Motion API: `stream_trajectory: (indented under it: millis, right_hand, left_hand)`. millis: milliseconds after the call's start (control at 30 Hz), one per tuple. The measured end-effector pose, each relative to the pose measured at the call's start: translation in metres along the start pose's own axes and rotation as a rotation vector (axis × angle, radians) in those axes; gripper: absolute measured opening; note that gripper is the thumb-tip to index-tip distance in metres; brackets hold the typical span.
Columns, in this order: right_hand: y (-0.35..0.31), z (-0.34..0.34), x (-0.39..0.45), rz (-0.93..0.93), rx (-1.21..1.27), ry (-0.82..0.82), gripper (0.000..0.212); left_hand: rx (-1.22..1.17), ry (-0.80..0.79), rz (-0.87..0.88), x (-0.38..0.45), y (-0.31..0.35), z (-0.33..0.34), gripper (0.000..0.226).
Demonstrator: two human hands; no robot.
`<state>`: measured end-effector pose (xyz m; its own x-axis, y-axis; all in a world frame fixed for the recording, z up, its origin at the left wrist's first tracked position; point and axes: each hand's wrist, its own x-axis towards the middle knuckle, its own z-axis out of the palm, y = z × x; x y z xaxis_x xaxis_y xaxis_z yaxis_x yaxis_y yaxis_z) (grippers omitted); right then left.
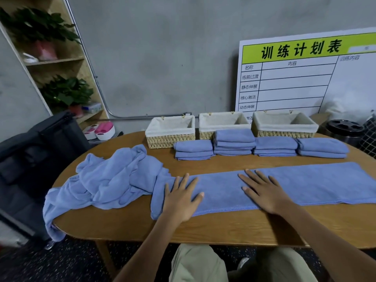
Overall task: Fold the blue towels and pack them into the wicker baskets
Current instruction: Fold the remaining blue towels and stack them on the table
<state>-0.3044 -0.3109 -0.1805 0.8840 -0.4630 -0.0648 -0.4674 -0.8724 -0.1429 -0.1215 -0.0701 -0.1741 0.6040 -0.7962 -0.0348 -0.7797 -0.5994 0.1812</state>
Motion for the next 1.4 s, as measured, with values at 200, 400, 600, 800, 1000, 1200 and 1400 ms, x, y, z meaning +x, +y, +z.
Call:
stream_trajectory:
  millis: [200, 400, 600, 800, 1000, 1200, 1400]
  right_hand:
    - [0.013, 0.000, -0.006, 0.007, 0.016, 0.007, 0.103]
    - [0.010, -0.001, -0.007, 0.012, 0.024, 0.010, 0.093]
    - [0.009, 0.002, -0.007, 0.009, 0.035, 0.026, 0.099]
    - [0.030, -0.004, -0.013, 0.016, 0.057, 0.021, 0.085]
    - [0.070, -0.009, -0.025, 0.123, 0.031, 0.017, 0.079]
    - [0.067, -0.009, -0.024, 0.118, 0.051, 0.036, 0.089]
    - [0.097, -0.014, -0.036, 0.117, 0.054, 0.032, 0.095]
  left_hand:
    - [0.026, -0.021, -0.085, 0.002, -0.007, 0.006, 0.077]
    - [0.086, -0.041, -0.122, 0.002, -0.011, 0.000, 0.104]
    - [0.019, -0.024, -0.022, 0.026, 0.021, -0.003, 0.068]
    - [0.014, -0.075, -0.058, 0.031, 0.016, 0.006, 0.071]
    - [0.035, -0.040, -0.060, 0.037, 0.032, 0.005, 0.071]
    - [-0.029, -0.051, 0.110, 0.052, 0.103, 0.016, 0.072]
    - [0.015, -0.099, 0.082, 0.054, 0.092, 0.019, 0.080]
